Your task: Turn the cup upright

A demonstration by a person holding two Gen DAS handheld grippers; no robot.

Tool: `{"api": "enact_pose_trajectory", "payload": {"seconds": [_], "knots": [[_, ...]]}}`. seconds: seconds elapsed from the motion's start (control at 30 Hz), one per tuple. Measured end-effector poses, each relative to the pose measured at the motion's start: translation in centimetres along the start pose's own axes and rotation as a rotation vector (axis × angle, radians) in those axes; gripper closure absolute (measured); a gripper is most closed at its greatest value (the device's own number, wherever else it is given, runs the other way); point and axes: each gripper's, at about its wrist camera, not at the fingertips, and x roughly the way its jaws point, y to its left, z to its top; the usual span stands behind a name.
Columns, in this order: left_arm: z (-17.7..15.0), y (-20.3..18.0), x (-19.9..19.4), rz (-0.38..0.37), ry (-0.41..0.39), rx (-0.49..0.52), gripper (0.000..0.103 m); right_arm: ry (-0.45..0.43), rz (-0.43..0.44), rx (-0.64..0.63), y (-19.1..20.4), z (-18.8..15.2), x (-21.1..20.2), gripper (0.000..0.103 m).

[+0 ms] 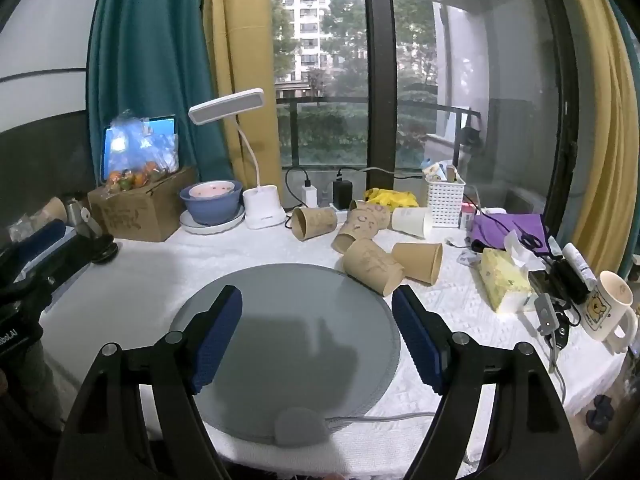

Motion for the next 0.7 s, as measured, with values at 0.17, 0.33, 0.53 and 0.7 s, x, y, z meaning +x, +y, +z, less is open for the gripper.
{"api": "enact_pose_trajectory", "payload": {"seconds": [0.17,0.33,0.53,0.7], "knots": [[0.02,0.02,0.15,-0.006,0.007,0.000,0.009,0.002,0.010,-0.001,-0.38,0.22,0.31,0.023],[0.02,-0.03,0.09,-0.015,0.006,0.007,0.009,0.001,0.018,-0.004,-0.38,0.21,0.29,0.023],[0.00,-0.18,0.06,-0.016,0.006,0.006,0.009,0.000,0.016,-0.005,-0.20,0.15,0.24,0.023],[-0.03,-0.55,0.04,-0.025,0.010,0.015,0.009,0.001,0.016,-0.007,-0.22,0.21,0.25,0.023]]}}
